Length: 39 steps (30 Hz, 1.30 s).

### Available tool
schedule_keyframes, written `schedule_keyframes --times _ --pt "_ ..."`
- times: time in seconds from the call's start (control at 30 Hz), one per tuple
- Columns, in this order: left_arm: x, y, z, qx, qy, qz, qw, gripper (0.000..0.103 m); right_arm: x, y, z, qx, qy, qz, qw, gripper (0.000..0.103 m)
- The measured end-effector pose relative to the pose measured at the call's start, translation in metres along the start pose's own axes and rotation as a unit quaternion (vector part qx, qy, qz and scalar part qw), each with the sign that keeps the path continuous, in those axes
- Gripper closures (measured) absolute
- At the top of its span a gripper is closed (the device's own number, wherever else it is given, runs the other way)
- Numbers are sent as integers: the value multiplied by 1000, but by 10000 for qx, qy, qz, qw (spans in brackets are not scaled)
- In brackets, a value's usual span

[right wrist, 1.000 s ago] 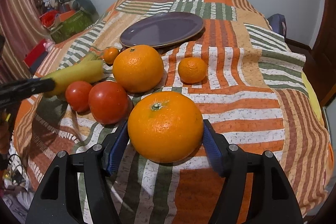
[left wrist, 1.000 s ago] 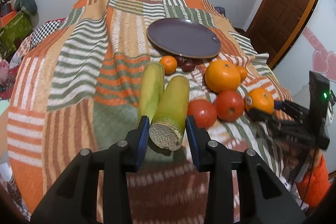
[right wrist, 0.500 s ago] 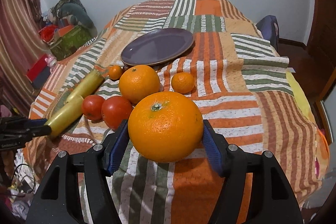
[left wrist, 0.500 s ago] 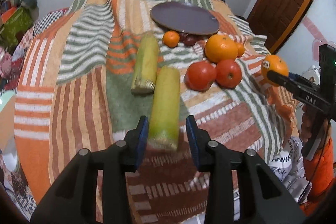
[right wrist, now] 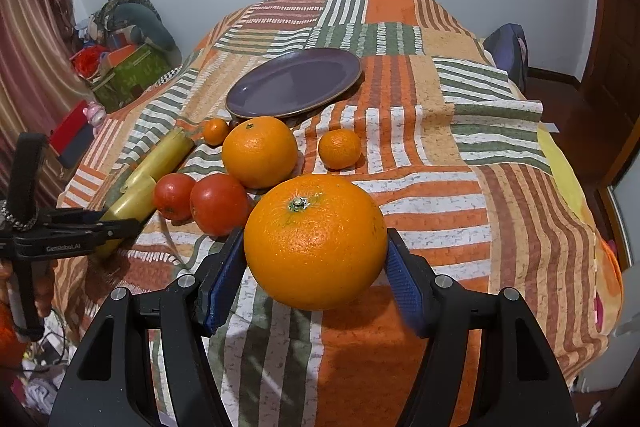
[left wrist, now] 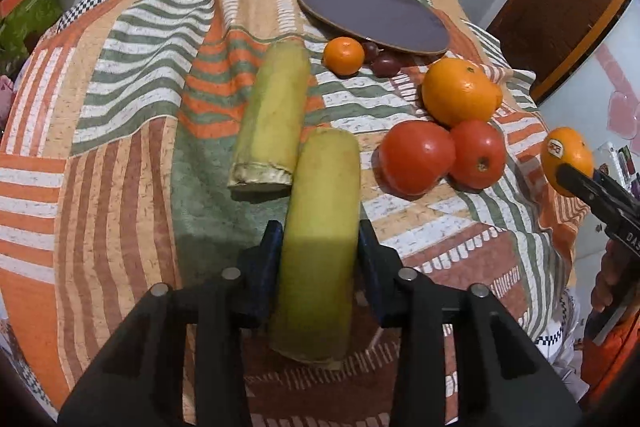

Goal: Organize fruits
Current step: 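Lift the corn cob with the left gripper while the right gripper carries the orange toward the purple plate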

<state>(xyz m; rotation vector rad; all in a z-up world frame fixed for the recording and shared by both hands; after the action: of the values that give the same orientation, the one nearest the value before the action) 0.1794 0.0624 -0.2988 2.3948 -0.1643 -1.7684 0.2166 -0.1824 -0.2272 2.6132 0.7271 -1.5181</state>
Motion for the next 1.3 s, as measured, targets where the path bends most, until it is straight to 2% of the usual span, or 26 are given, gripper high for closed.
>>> schedule_keyframes --times 0.13,0.23,0.53,1.07,1.3 --pt "-5 7 1 92 29 -6 10000 69 -1 1 -4 -3 49 33 10000 39" --pt "-13 11 0 75 84 134 9998 69 -6 1 -11 -35 160 66 9998 39" --pt "-50 21 -16 171 509 251 9982 69 -23 -6 -34 -211 521 148 9983 40" --pt "-106 34 -97 368 1522 -24 9877 69 -47 -24 -104 -640 1304 286 9890 40" --pt "-106 32 -135 276 1668 -32 9856 69 -47 -24 -133 -737 1536 326 9848 39"
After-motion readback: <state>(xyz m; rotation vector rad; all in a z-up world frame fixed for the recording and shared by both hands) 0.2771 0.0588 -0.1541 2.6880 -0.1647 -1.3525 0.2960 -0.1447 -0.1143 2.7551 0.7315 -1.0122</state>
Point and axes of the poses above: each gripper's, at about its wrist camera, not at the fingertips, and x roughly the way its jaws point, y to its right, z to its underside, the point moved 7 cm from there along x, roughly the way its jaws point, and after that the axes turned 9 degrees about -y, right-handed, at the moved point
